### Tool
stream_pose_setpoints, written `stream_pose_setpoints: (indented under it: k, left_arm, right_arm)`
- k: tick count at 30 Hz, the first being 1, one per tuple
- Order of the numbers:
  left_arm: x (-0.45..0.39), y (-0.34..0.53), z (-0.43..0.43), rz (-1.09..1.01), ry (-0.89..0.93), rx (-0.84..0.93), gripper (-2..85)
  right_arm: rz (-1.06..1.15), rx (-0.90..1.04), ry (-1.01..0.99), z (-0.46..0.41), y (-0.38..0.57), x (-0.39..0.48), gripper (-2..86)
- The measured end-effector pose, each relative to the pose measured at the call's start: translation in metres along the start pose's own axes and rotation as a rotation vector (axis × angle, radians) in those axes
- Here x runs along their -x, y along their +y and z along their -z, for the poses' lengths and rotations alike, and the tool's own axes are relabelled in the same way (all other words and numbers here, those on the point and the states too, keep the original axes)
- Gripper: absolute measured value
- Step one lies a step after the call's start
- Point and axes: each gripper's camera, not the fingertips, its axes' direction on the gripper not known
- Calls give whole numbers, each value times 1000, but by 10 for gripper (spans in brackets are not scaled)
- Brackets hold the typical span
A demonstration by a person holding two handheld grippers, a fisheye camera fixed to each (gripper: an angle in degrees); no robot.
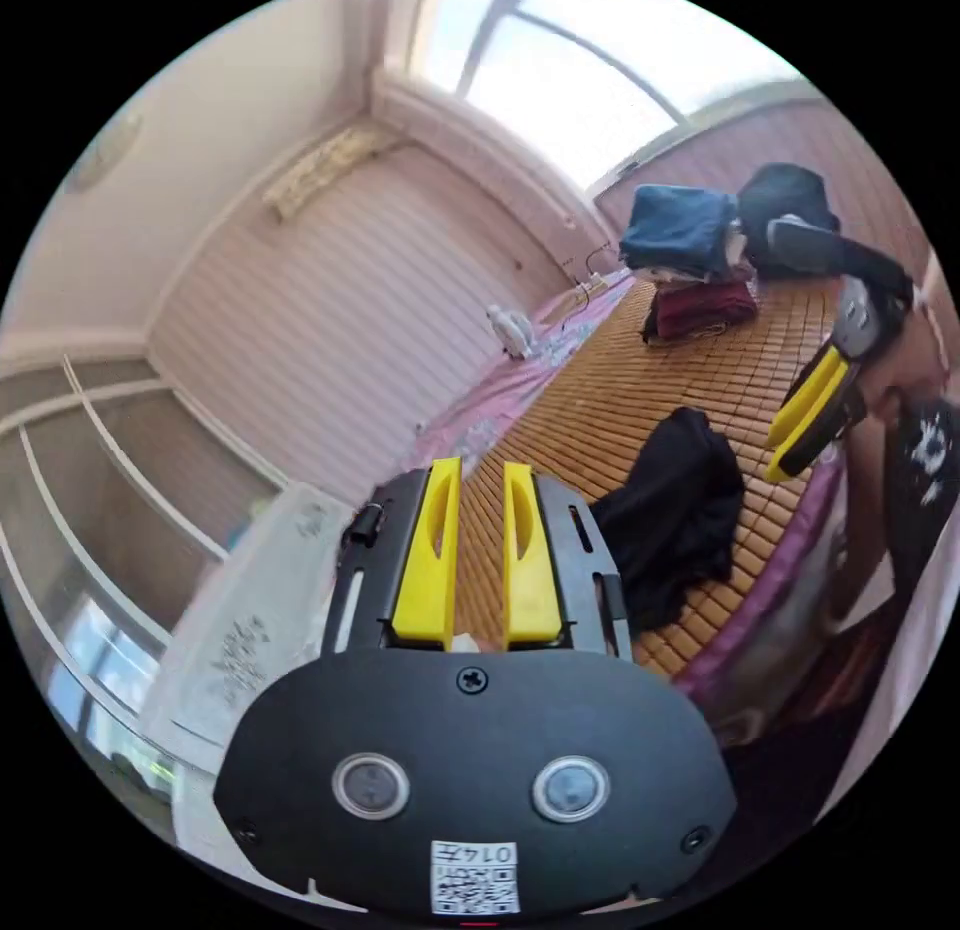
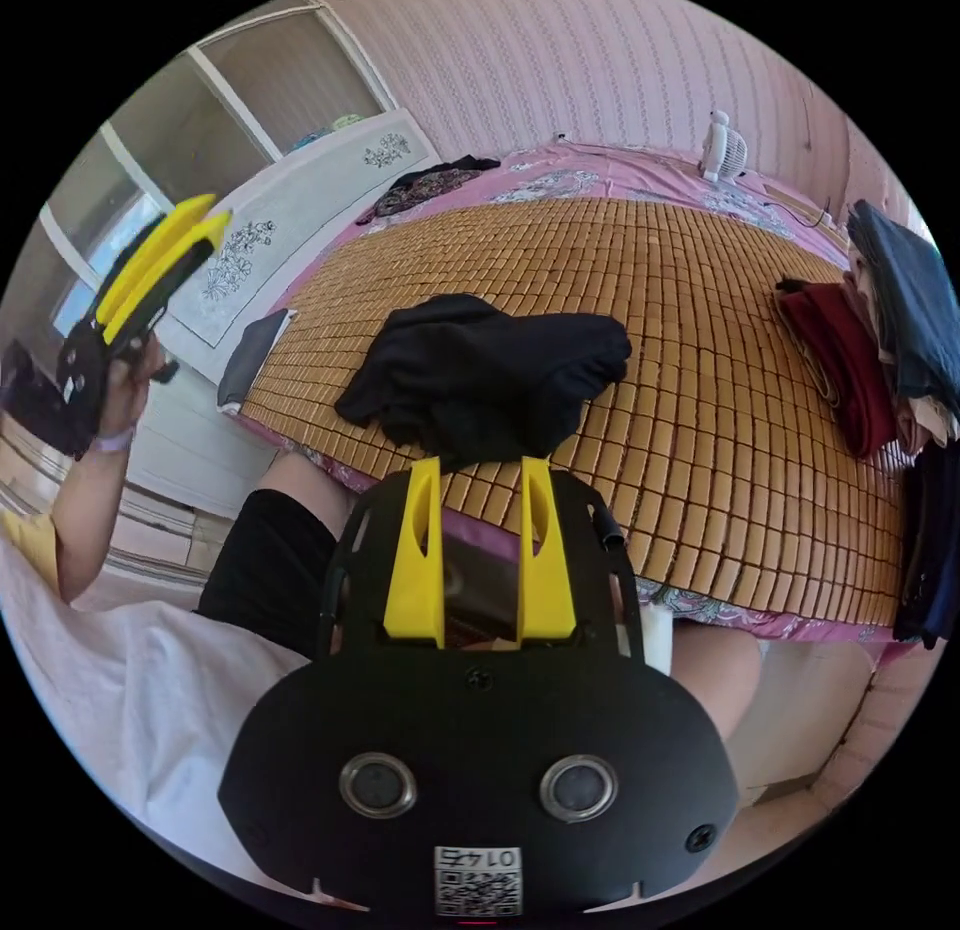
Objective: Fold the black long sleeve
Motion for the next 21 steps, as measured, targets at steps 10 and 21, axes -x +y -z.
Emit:
stream_pose_setpoints:
  k: [10, 21]
  left_arm:
    - [21, 79, -142, 228, 379, 192, 94]
    - [3, 73, -321, 159, 466, 594, 64]
  right_arm:
    - [-119, 4, 46, -18, -16, -73, 128]
    - [-278, 17, -69, -24, -36, -129, 44]
